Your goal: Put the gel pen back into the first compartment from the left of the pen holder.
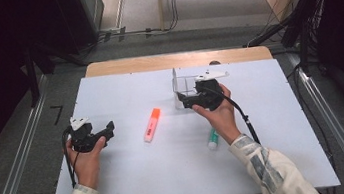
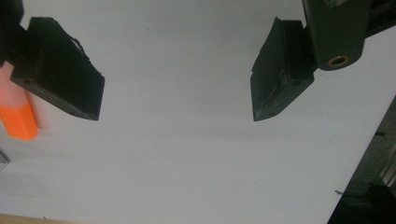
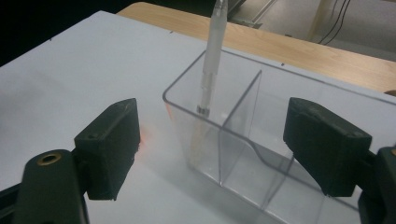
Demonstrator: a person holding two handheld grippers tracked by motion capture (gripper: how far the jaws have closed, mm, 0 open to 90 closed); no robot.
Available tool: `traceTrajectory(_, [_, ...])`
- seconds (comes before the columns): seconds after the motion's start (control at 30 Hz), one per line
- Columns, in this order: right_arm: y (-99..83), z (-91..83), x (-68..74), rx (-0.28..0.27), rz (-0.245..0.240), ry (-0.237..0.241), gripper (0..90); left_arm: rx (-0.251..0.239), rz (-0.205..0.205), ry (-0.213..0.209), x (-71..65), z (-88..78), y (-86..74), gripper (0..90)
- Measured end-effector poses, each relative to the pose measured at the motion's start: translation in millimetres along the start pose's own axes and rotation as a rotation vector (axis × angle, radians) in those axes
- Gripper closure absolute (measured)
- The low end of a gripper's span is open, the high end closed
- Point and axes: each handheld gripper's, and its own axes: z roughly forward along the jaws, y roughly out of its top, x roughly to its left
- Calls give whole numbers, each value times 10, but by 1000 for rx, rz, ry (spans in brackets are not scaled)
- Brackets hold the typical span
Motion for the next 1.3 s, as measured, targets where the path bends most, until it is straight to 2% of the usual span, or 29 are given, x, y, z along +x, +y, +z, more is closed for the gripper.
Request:
traceTrajectory(0.47, [-332, -140, -60, 28, 11, 2, 172, 10, 10, 4, -26, 23, -6, 185])
traceTrajectory(0.97, [-500, -226, -177, 69, 16, -22, 167, 7, 10, 4, -34, 16, -6, 185])
traceTrajectory(1.3, [-586, -304, -304, 84, 25, -42, 167, 11, 15, 6, -44, 16, -10, 185])
